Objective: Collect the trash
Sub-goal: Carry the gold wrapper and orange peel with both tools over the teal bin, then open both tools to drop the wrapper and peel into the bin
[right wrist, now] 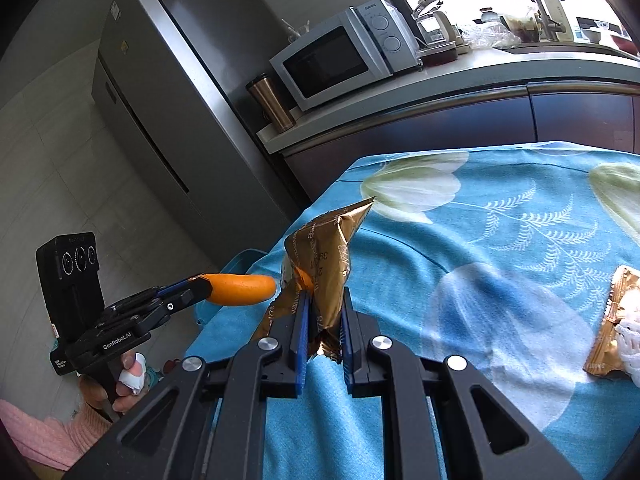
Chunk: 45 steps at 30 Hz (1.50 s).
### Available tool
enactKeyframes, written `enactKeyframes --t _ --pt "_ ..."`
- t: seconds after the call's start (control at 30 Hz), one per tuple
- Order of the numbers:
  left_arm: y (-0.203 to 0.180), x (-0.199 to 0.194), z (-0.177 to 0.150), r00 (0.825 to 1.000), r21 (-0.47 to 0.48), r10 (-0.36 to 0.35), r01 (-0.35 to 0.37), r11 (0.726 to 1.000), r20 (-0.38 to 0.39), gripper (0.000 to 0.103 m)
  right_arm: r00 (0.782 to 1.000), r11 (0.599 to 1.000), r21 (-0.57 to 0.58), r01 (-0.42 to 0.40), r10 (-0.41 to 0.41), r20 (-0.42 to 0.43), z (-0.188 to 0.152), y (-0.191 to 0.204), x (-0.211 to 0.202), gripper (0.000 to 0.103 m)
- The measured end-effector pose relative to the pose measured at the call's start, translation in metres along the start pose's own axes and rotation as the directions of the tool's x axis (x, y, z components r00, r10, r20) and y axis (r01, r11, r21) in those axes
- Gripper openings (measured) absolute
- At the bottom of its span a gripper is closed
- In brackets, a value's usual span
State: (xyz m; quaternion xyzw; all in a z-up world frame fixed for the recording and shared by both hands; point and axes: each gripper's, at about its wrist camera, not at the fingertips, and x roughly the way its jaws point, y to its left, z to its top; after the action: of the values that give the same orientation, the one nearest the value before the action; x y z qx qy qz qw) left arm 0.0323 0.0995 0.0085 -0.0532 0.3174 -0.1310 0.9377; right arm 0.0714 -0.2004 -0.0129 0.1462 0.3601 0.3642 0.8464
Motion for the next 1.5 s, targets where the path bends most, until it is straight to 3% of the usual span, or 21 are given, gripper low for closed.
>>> enactKeyframes --t 0.47,0.83,1.2,1.5 --pt "0.048 -0.029 -0.003 0.995 -0.076 0.089 -0.087 0.993 0.033 0.017 0.995 0.995 -0.067 -0.076 0.071 -0.077 0.006 0.034 0.045 0.013" --pt "0.099 -0.050 -0.007 0.977 -0.155 0.205 -0.194 0.969 0.052 0.017 0.979 0.978 -0.151 -0.144 0.119 -0.163 0.015 0.076 0.091 0.013" --pt "0.156 -0.042 -0.023 0.956 -0.237 0.294 -0.287 0.928 -0.005 0.017 0.957 0.963 -0.198 -0.185 0.130 -0.260 0.023 0.114 0.150 0.013" --pt "0.192 -0.019 -0.035 0.942 -0.276 0.328 -0.334 0.901 -0.069 0.017 0.938 0.962 -0.228 -0.152 0.069 -0.339 0.024 0.132 0.204 0.014"
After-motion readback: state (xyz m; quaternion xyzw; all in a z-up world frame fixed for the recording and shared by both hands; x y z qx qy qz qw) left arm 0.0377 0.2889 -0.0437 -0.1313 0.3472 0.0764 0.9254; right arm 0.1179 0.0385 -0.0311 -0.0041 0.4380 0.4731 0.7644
